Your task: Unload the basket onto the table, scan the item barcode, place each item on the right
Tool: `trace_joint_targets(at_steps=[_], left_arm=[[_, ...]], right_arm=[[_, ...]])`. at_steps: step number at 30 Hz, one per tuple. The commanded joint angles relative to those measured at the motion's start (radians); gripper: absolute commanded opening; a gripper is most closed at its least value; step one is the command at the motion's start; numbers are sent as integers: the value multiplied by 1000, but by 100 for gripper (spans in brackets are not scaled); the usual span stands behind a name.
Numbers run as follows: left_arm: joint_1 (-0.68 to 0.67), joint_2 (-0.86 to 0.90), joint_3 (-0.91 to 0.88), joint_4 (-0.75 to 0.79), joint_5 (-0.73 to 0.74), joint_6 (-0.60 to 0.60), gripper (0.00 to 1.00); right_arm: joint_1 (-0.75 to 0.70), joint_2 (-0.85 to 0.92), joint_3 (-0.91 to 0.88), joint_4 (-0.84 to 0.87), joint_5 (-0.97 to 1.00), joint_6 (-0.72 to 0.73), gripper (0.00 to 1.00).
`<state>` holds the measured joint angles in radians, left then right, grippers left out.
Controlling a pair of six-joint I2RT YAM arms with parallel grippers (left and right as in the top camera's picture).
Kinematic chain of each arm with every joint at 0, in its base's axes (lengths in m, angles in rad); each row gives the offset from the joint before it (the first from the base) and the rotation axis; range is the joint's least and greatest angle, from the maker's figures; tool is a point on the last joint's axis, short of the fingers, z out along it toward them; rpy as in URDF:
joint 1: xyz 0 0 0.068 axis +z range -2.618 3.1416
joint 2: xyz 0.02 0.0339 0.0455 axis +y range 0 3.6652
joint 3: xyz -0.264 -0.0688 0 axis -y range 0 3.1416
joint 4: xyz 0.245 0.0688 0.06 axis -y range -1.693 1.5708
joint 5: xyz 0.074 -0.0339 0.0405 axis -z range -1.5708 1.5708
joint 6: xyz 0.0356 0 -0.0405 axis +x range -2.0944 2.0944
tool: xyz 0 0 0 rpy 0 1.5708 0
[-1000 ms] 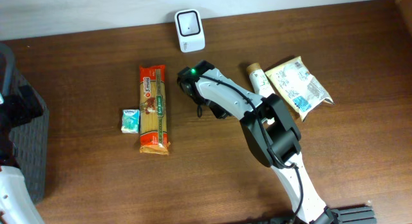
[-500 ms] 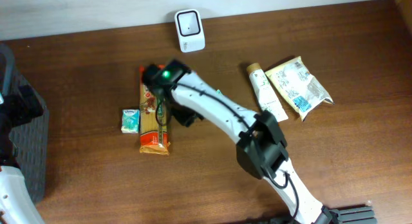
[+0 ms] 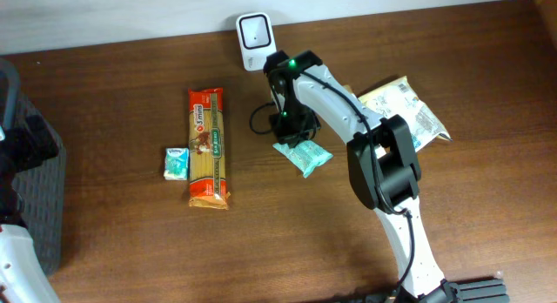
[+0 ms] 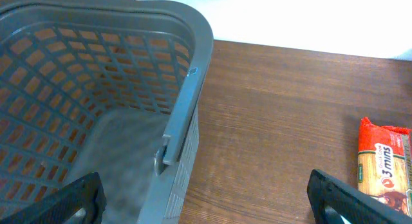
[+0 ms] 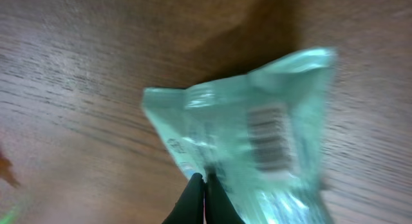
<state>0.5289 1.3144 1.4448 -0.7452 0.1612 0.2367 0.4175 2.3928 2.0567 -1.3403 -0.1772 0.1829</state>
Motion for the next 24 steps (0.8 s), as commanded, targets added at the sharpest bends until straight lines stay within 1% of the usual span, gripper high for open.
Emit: trace_joint_targets(at_steps=[1, 6, 9, 15, 19, 22, 24], left_arm=[[4, -7, 13, 2, 3, 12, 99], [4, -7, 13, 2, 3, 12, 99], [4, -7, 13, 2, 3, 12, 99], [4, -7, 13, -1, 3, 12, 99], [4, -7, 13, -2, 3, 12, 99], [4, -7, 13, -2, 3, 12, 99], [4, -7, 13, -2, 3, 12, 99]], right_arm=[[1, -8, -45, 26, -3, 16, 4], [15, -8, -45, 53, 0, 11, 5], [39, -8, -41, 66, -23, -79, 5], [45, -62, 12, 9, -17, -77, 5], [-26, -158, 12, -7, 157, 44, 5], [-103, -163, 9, -1, 192, 42, 6], [-124, -127, 3, 18, 195, 3, 6]])
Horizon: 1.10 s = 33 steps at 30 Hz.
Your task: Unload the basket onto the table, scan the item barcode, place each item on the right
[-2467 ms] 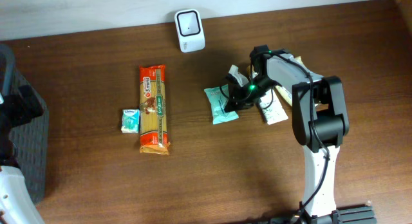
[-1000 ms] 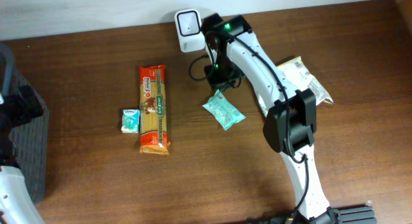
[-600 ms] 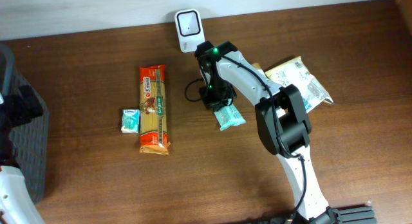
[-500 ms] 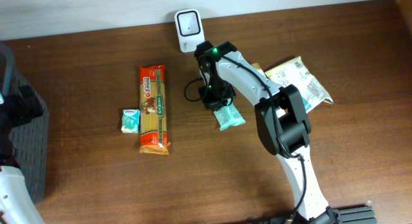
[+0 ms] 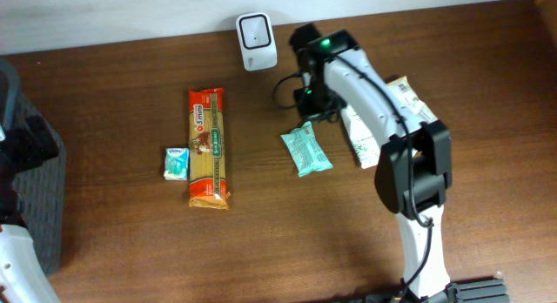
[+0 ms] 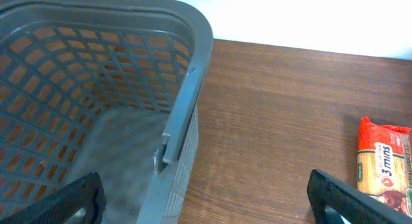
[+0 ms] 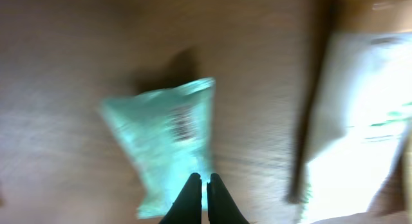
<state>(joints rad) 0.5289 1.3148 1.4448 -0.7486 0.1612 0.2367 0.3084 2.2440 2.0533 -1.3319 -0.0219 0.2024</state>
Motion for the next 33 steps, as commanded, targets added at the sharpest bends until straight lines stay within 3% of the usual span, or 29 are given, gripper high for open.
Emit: trace_joint_targets(at_steps=[1, 7, 12, 20, 24, 26, 27, 29, 33], left_arm=[[4, -8, 13, 2, 3, 12, 99], [4, -8, 13, 2, 3, 12, 99], [4, -8, 13, 2, 3, 12, 99], [4, -8, 13, 2, 3, 12, 99], [4, -8, 13, 2, 3, 12, 99], [4, -8, 13, 2, 3, 12, 99], [4, -8, 13, 2, 3, 12, 99], [4, -8, 13, 2, 3, 12, 99], [4, -8, 13, 2, 3, 12, 99]], right_arm=[[-14, 53, 5, 26, 42, -42, 6], [8, 153, 5, 74, 47, -108, 9], [105, 182, 4, 92, -56, -259, 16], [144, 177, 23, 91, -84, -254, 17], [85, 139, 154, 23, -189, -255, 19], [27, 132, 268, -71, -231, -256, 30], [-3, 132, 304, -118, -239, -265, 49], [-61, 134, 314, -211, -275, -332, 99], [-134, 140, 115, -205, -291, -454, 99]])
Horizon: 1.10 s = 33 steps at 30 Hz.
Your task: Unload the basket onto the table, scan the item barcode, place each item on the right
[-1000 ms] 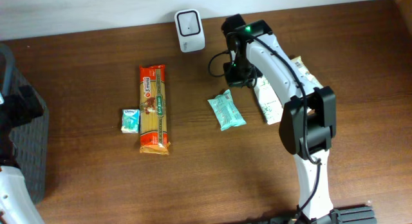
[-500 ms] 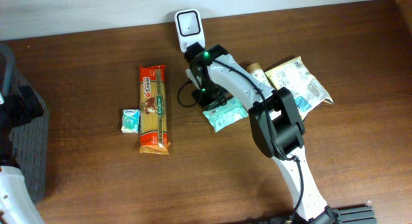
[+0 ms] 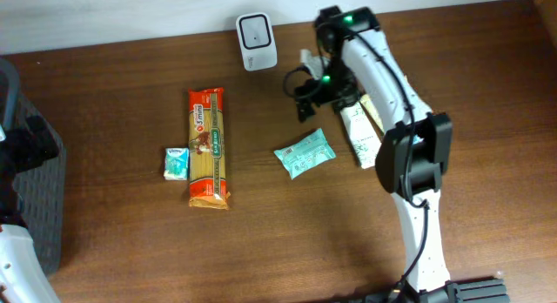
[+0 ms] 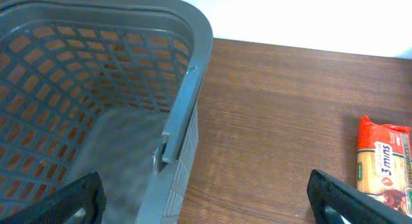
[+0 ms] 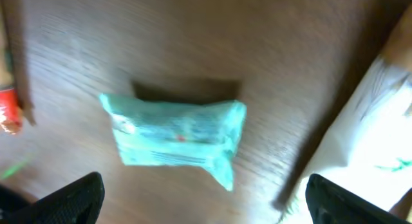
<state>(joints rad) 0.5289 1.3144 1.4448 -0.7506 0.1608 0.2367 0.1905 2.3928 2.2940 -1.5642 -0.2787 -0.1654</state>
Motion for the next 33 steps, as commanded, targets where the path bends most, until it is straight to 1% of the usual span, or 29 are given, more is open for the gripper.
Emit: trace_joint_targets(at_steps=[1, 2, 3, 4, 5, 8, 9, 12, 15, 16, 18, 19, 21, 23, 25, 28, 29, 30, 31, 33], left_arm=[[4, -7, 13, 4, 3, 12, 99], [4, -7, 13, 4, 3, 12, 99], [4, -7, 13, 4, 3, 12, 99], [4, -7, 13, 4, 3, 12, 99], [4, -7, 13, 4, 3, 12, 99], [4, -7, 13, 4, 4, 12, 99], [4, -7, 13, 4, 3, 12, 99], [4, -7, 13, 4, 3, 12, 99], [4, -7, 13, 4, 3, 12, 99], [4, -7, 13, 4, 3, 12, 99], [4, -7, 13, 4, 3, 12, 99], [4, -7, 13, 4, 3, 12, 99], [4, -7, 13, 4, 4, 12, 99], [4, -7, 13, 4, 3, 12, 99], [4, -7, 13, 4, 3, 12, 99], [4, -7, 13, 4, 3, 12, 99], [4, -7, 13, 4, 3, 12, 99], [4, -7, 13, 4, 3, 12, 99], [4, -7, 13, 4, 3, 12, 99], [4, -7, 13, 4, 3, 12, 99]], right_arm=[[-22, -9, -167, 54, -53, -93, 99], [-28, -9, -218, 94, -83, -94, 99], [-29, -9, -248, 114, -110, -120, 94], [-29, -9, -275, 129, -144, -156, 86], [-27, -9, -297, 139, -166, -174, 82], [-26, -6, -310, 148, -182, -175, 72], [-26, -6, -311, 148, -186, -175, 70], [-26, -1, -333, 166, -236, -175, 69], [-27, 0, -436, 251, -269, -166, 66], [-27, 0, -469, 277, -275, -165, 61], [-27, 0, -524, 329, -275, -156, 41], [-27, 0, -528, 337, -276, -156, 29], [-27, 0, -528, 352, -288, -156, 20], [-29, 0, -528, 370, -338, -157, 19], [-29, 0, -528, 383, -460, -179, 20], [-26, 0, -528, 395, -585, -178, 19], [-27, -1, -523, 395, -595, -177, 16], [-29, -8, -507, 390, -611, -166, 8], [-27, -22, -484, 390, -611, -141, 5], [-21, -73, -430, 387, -604, -101, 4]])
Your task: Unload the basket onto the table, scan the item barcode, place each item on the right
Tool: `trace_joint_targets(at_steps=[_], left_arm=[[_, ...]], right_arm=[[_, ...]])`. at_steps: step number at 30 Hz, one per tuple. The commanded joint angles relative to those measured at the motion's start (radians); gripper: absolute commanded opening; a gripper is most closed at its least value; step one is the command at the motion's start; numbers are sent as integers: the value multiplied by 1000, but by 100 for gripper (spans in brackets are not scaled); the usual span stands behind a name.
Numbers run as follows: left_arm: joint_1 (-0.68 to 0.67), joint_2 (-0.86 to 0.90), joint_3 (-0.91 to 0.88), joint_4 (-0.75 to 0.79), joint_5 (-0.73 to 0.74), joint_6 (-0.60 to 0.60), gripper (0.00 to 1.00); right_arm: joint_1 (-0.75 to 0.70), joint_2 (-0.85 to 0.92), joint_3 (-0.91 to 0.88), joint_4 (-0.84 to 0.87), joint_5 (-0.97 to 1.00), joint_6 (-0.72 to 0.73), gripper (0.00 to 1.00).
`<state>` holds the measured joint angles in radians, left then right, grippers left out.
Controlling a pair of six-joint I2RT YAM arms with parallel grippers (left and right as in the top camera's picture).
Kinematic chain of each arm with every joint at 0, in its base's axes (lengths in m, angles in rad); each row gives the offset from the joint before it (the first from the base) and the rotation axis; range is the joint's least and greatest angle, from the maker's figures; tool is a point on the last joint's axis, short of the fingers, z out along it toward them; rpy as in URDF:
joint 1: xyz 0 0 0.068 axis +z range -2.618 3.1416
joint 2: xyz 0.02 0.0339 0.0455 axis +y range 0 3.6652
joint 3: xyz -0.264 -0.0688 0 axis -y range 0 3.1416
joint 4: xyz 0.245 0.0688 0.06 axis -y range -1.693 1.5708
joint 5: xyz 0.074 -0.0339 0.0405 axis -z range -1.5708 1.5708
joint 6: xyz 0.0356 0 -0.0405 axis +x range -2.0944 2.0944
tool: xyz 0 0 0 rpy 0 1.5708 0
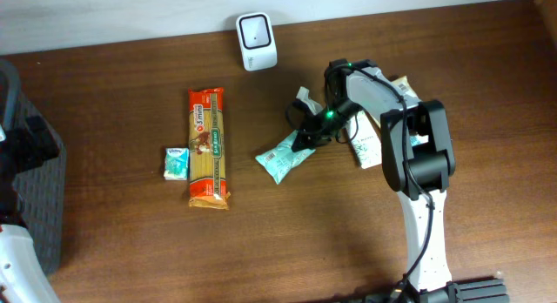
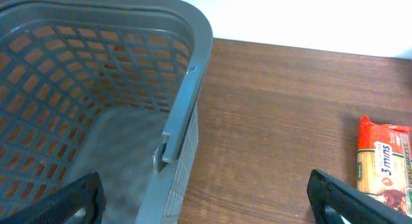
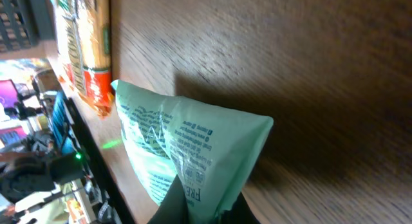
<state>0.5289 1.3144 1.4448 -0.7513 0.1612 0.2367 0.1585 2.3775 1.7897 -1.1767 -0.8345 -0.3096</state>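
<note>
My right gripper [image 3: 205,208] is shut on one end of the teal packet [image 3: 187,143], whose printed face shows in the right wrist view. In the overhead view the packet [image 1: 280,157] lies slanted at mid-table, and the right gripper [image 1: 306,139] is low at its upper right end. No barcode shows on the packet. The white scanner [image 1: 256,30] stands at the table's far edge, well apart from the packet. My left gripper [image 2: 206,201] hangs open over the rim of the grey basket [image 2: 183,102].
A long orange pasta pack [image 1: 209,146] and a small tissue pack [image 1: 177,163] lie left of the packet. A white bag [image 1: 372,133] lies under the right arm. The basket [image 1: 36,194] stands at the table's left edge.
The right gripper was open above the table with the teal packet lying free. Now it is low down and shut on the packet's end, and the packet sits slightly further left.
The right gripper first held the teal packet just below the scanner. Then the packet lay on the table with the gripper away from it, fingers together. After that the gripper was open and the packet lay turned. Now it grips the packet again. The left arm stayed still.
</note>
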Motion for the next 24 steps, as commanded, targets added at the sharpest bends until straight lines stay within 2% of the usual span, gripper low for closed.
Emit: trace_joint_targets(at_steps=[1, 6, 9, 13, 21, 23, 24], left_arm=[[4, -7, 13, 5, 3, 12, 99], [4, -7, 13, 5, 3, 12, 99], [4, -7, 13, 5, 3, 12, 99], [4, -7, 13, 5, 3, 12, 99], [4, -7, 13, 5, 3, 12, 99], [4, -7, 13, 5, 3, 12, 99], [4, -7, 13, 5, 3, 12, 99]], right_arm=[[14, -89, 97, 0, -45, 69, 4], [9, -290, 208, 21, -40, 291, 4], [8, -425, 208, 49, 21, 352, 4], [3, -560, 208, 62, 23, 357, 4], [5, -595, 208, 71, 8, 389, 4], [21, -595, 212, 89, 84, 433, 4], [36, -593, 225, 93, 189, 454, 4]])
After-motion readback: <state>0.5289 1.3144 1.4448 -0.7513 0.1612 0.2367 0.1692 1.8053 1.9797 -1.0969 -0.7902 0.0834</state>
